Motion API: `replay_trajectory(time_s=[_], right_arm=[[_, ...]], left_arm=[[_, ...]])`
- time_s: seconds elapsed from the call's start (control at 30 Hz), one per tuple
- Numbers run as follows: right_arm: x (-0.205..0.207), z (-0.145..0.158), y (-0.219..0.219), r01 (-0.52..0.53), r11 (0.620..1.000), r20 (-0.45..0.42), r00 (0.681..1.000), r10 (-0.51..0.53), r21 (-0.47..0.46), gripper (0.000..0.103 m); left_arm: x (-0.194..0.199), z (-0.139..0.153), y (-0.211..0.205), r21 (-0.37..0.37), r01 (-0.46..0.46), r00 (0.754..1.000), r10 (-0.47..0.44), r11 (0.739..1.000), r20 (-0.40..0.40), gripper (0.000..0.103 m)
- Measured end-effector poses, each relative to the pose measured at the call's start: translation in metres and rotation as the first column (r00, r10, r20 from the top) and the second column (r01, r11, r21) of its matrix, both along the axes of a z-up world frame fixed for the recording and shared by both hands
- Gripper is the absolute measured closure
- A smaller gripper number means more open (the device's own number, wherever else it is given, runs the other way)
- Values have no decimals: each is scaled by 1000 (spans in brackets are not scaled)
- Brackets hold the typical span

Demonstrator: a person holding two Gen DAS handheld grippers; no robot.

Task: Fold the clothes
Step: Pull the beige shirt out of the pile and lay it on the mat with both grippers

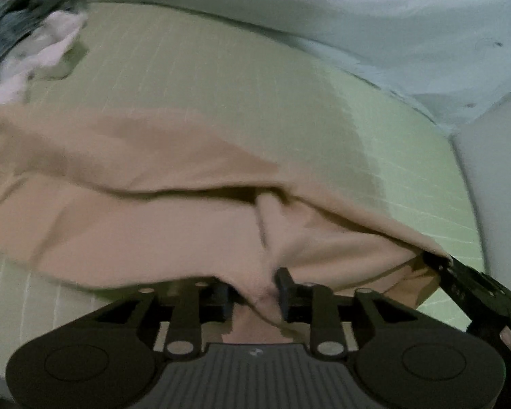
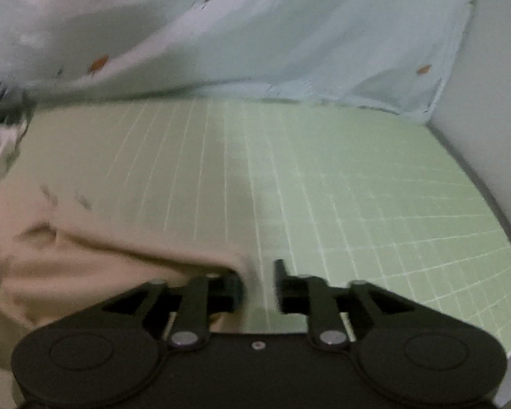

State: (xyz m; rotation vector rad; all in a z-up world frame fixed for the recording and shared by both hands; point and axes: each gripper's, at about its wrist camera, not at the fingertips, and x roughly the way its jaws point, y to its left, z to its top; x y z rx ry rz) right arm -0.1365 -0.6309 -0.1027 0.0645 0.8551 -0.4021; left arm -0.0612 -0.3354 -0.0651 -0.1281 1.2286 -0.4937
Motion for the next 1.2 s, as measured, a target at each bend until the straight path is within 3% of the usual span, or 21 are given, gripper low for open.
replay_trajectory(time_s=[0.17,0.23,0.33,0.47,0.57,0.67,0.77,0.8,0.87,0.9,0.93,1.0,1.07,1.2], right_arm=[[11,15,10,-131,990,65,990,128,47,48],[19,25,23,-219,974,109,971,212,54,30],[31,34,38,-343,937,168,930,327,74,24],[70,26,68,-477,876,155,873,463,69,24],[103,15,94,-558,826,119,828,548,79,24],[136,-4,115,-613,788,34,790,612,63,24],[158,-28,131,-694,717,-62,714,697,66,24],[164,-35,135,-708,704,-92,698,710,59,27],[173,-45,138,-732,680,-133,670,730,46,46],[178,-49,137,-744,667,-141,657,741,42,69],[182,-48,133,-747,663,-135,653,745,43,85],[186,-33,114,-724,687,-63,684,727,66,95],[187,-15,87,-671,740,20,742,671,46,96],[178,17,19,-482,871,120,863,491,-96,97]], left_arm=[[-7,9,38,-59,-163,987,163,985,2,60],[-12,14,53,-88,-224,974,225,971,6,57],[-15,20,70,-117,-297,954,300,948,17,56],[-1,21,88,-143,-390,918,396,910,19,55],[17,1,99,-138,-445,896,441,885,-57,45],[37,-26,106,-69,-504,859,491,861,-144,45],[57,-55,109,-6,-521,836,509,854,-205,45],[63,-64,109,14,-527,827,517,850,-224,45],[72,-79,109,48,-544,804,537,838,-257,45],[75,-83,108,58,-553,794,547,831,-265,45],[77,-84,106,57,-560,790,553,827,-265,45],[80,-84,101,63,-563,791,559,824,-249,45],[81,-83,92,82,-555,799,558,828,-226,45],[83,-83,78,111,-531,820,542,840,-185,45]])
